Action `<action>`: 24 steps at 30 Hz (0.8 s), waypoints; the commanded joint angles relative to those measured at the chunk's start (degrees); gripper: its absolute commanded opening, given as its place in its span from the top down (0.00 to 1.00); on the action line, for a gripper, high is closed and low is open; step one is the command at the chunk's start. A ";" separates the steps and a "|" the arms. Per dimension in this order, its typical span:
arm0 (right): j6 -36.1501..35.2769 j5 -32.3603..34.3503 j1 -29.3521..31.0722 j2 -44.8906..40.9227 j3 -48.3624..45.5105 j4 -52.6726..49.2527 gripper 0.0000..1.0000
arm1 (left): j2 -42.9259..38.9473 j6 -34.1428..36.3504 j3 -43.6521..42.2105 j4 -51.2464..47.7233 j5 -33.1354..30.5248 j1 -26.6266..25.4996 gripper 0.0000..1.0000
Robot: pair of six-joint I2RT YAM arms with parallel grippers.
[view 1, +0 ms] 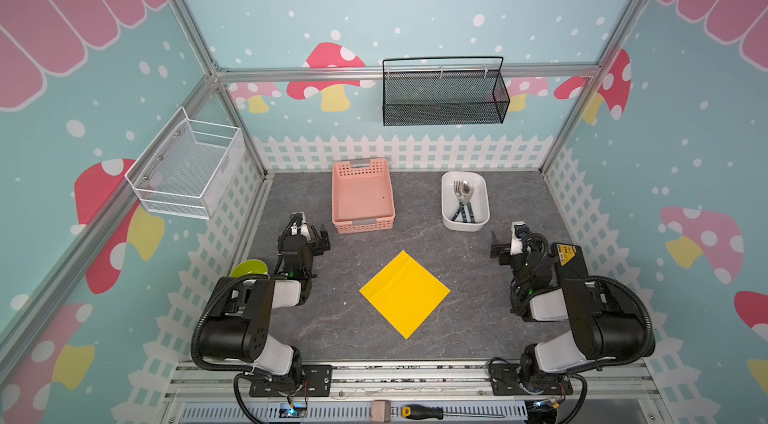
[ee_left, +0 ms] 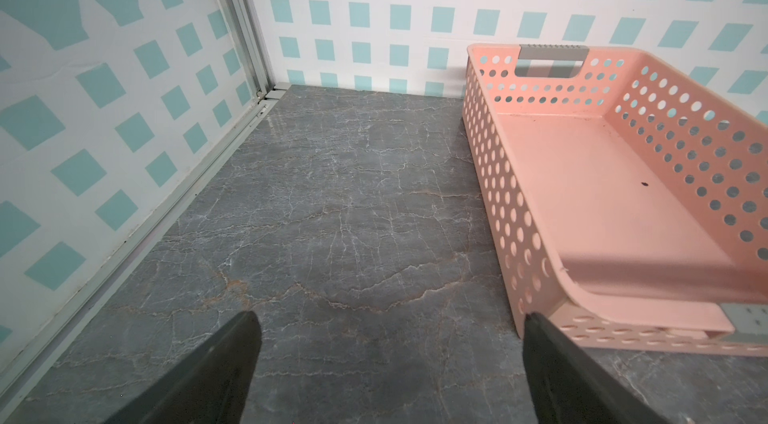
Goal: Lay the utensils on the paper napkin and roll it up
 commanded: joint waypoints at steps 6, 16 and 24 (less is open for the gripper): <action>-1.06 0.07 0.52 -9.80 6.20 -16.42 0.03 | -9.68 1.11 7.85 -19.22 -2.87 -3.00 0.00; 4.97 -3.99 2.16 -11.86 19.42 -38.08 0.11 | -15.03 -5.21 18.93 -40.51 -0.01 -3.14 0.01; 15.42 -3.92 4.42 -6.04 33.44 -57.58 0.20 | -16.48 -6.34 28.32 -53.95 5.53 -3.18 0.02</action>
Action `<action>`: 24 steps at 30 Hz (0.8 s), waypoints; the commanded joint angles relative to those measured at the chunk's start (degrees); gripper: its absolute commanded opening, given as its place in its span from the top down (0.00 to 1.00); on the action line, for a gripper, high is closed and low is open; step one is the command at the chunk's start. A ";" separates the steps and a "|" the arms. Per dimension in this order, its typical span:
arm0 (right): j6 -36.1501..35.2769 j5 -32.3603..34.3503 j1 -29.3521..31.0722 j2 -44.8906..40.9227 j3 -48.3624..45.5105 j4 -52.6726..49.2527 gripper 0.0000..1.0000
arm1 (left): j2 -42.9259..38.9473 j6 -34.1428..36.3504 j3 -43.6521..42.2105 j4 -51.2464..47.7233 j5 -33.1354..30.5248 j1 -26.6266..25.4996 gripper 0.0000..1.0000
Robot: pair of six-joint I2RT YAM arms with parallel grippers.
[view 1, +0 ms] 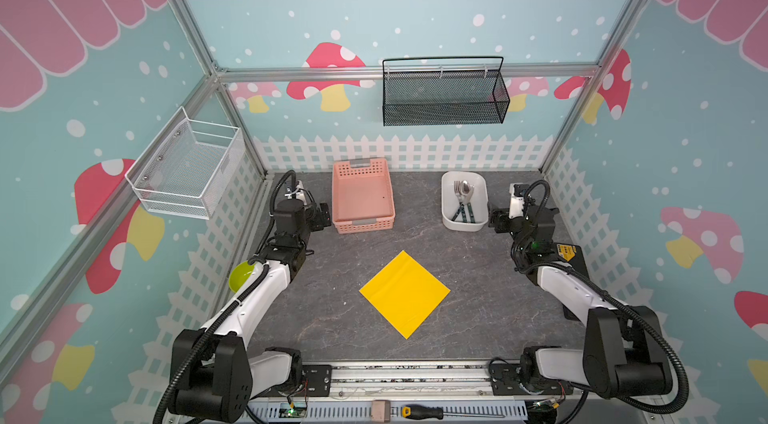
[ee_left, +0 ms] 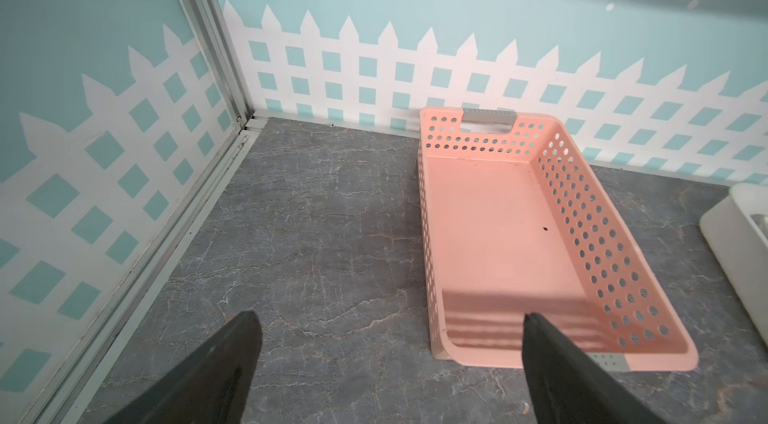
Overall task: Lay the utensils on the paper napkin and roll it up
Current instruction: 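Raise the left arm while the right gripper reaches into the white tray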
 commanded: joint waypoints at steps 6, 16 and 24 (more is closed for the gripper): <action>11.29 -2.38 2.38 9.76 13.72 -20.19 0.27 | 0.06 1.43 7.98 -16.75 7.45 -0.26 0.08; 13.02 -2.51 3.65 23.58 32.27 -36.96 0.41 | 2.43 1.62 7.85 -16.72 7.05 -0.83 0.08; 8.40 0.82 3.78 35.88 47.26 -49.00 0.57 | 3.85 0.39 8.55 -16.39 7.91 -0.57 0.08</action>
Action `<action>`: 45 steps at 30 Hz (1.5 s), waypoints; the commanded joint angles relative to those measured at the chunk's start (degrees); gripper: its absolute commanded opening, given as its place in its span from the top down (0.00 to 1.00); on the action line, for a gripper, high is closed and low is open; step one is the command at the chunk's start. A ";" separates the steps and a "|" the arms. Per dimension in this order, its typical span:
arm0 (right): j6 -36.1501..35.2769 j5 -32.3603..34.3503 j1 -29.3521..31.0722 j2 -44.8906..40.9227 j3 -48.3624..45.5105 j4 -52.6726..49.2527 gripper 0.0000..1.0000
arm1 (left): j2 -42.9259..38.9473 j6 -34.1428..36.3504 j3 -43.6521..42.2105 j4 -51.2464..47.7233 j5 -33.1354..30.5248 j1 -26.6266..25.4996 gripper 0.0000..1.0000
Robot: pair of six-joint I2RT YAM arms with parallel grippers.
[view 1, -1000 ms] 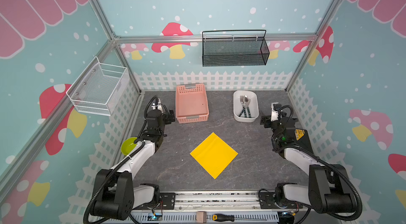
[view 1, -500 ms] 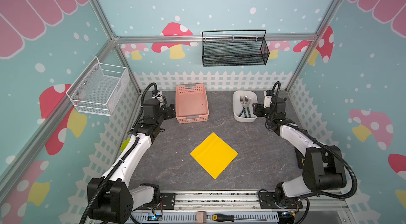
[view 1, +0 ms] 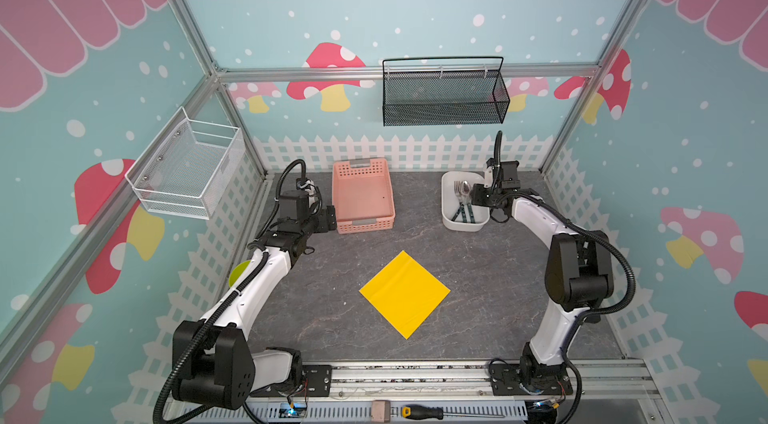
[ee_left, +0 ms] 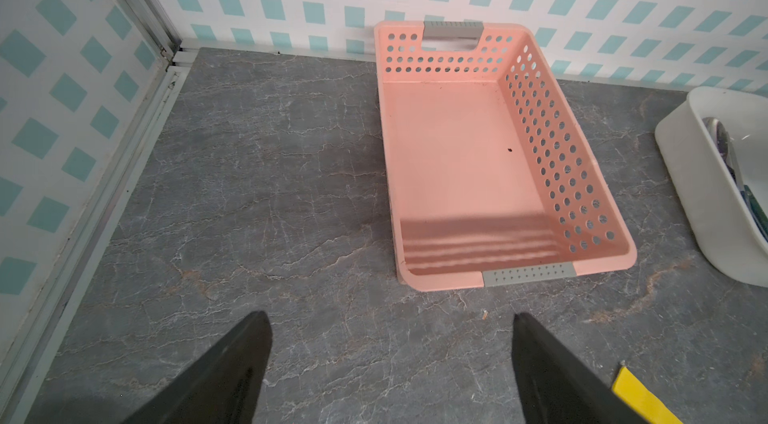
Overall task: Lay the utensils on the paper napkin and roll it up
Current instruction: 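Raise the left arm while the right gripper reaches into the white tray, then lower the right gripper onto the green-handled spoon and close on its handle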
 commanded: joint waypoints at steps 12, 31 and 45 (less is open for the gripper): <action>-6.75 2.17 0.36 16.47 17.47 -14.83 0.71 | -0.38 -0.96 0.78 -0.12 1.88 -0.02 0.08; -8.95 3.06 0.38 26.32 27.63 -18.14 0.76 | -0.76 -0.58 0.43 0.48 0.37 0.02 0.09; -8.61 2.66 0.38 27.86 28.55 -18.84 0.81 | -0.76 -0.86 0.43 0.50 0.86 -0.05 0.09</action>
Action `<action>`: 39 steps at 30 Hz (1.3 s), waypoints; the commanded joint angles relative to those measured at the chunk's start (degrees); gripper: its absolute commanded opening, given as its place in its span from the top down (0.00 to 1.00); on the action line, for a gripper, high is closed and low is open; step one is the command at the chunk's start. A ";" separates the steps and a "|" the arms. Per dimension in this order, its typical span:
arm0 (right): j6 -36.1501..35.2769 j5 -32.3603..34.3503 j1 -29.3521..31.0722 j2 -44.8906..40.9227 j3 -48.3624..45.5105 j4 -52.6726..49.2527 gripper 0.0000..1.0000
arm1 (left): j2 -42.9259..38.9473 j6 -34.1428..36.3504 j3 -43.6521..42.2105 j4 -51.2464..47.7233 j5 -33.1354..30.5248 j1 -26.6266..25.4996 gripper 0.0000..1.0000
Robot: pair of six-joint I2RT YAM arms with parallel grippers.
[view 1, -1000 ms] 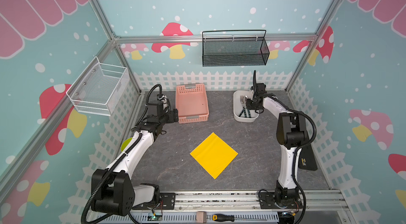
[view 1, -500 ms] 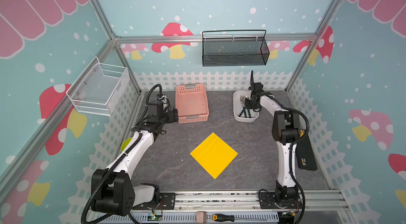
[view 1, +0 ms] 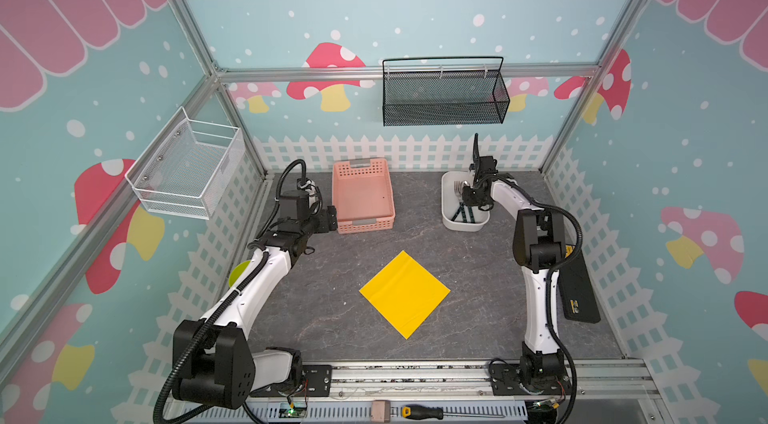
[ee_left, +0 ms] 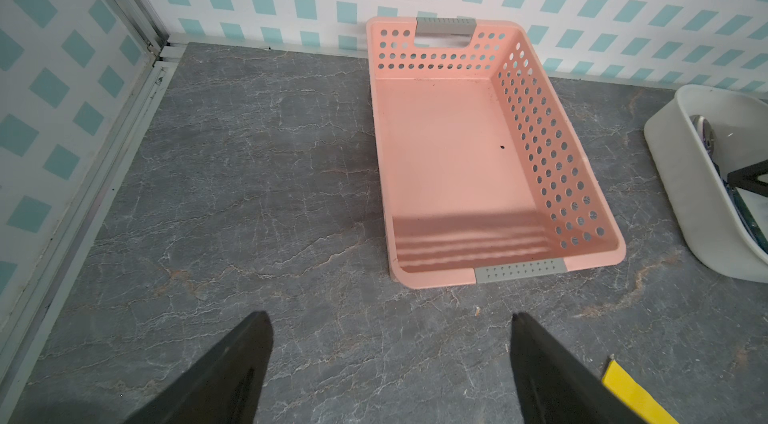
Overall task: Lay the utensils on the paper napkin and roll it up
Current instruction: 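Lower the right gripper onto the green-handled spoon and close on its handle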
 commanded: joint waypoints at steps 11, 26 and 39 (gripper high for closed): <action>-0.91 -0.71 0.42 0.46 -0.67 -3.01 0.83 | -0.85 -0.60 0.38 0.42 -0.02 0.03 0.09; -1.30 -0.64 0.70 0.76 -0.41 -3.37 0.79 | -0.36 -0.82 0.43 0.50 0.34 0.03 0.09; -2.45 -1.13 0.77 3.90 2.01 -2.92 0.78 | -0.70 -0.31 0.17 0.50 -0.44 -0.05 0.09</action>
